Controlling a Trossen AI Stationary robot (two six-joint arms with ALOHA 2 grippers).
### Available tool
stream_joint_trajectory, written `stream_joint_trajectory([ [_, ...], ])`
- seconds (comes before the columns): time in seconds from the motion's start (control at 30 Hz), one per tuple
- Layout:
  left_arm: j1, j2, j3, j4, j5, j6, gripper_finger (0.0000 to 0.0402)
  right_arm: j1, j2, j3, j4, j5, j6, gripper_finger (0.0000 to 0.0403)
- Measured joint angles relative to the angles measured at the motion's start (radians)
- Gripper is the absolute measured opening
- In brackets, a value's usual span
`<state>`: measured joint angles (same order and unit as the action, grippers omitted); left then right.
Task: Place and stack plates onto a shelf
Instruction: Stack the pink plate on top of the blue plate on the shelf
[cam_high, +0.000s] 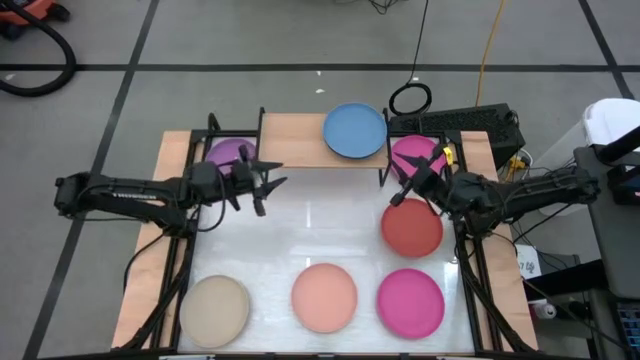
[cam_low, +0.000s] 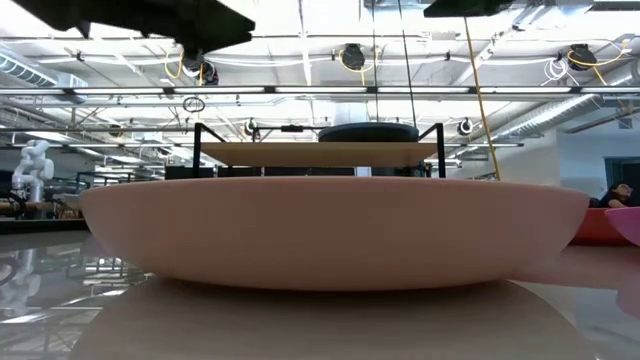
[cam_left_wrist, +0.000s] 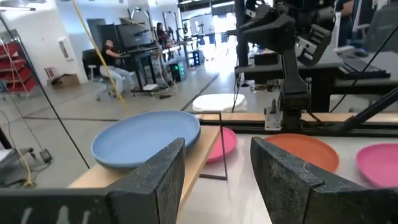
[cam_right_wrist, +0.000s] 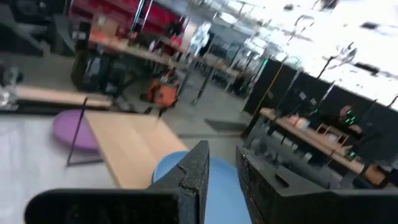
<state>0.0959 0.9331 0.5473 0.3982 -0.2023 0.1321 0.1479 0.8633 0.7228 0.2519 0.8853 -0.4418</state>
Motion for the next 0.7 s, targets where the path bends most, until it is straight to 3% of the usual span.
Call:
stream_joint_trajectory([
  [0.17,-0.002,-0.048,-0.050,-0.008,0.000,-0.031,0.0188,-0.032,0.072,0.219,-0.425,-0.040,0.162,0.0063],
  [0.3,-0.005,-0.075,-0.052,-0.004,0.000,-0.033,0.0188,-0.094,0.167,0.386,-0.796,-0.357,0.344,0.0063],
  [0.37,-0.012,-0.087,-0.052,-0.013,0.000,-0.033,0.0188,-0.121,0.212,0.417,-0.906,-0.520,0.416,0.0063],
  [0.43,-0.020,-0.101,-0.052,-0.023,0.001,-0.033,0.0188,-0.139,0.246,0.418,-0.988,-0.610,0.469,0.0063],
  [0.6,-0.033,-0.112,-0.051,-0.045,0.001,-0.033,0.0188,-0.176,0.318,0.357,-1.203,-0.628,0.607,0.0063],
  [0.7,-0.037,-0.113,-0.051,-0.056,0.001,-0.033,0.0188,-0.200,0.333,0.282,-1.212,-0.627,0.672,0.0064],
])
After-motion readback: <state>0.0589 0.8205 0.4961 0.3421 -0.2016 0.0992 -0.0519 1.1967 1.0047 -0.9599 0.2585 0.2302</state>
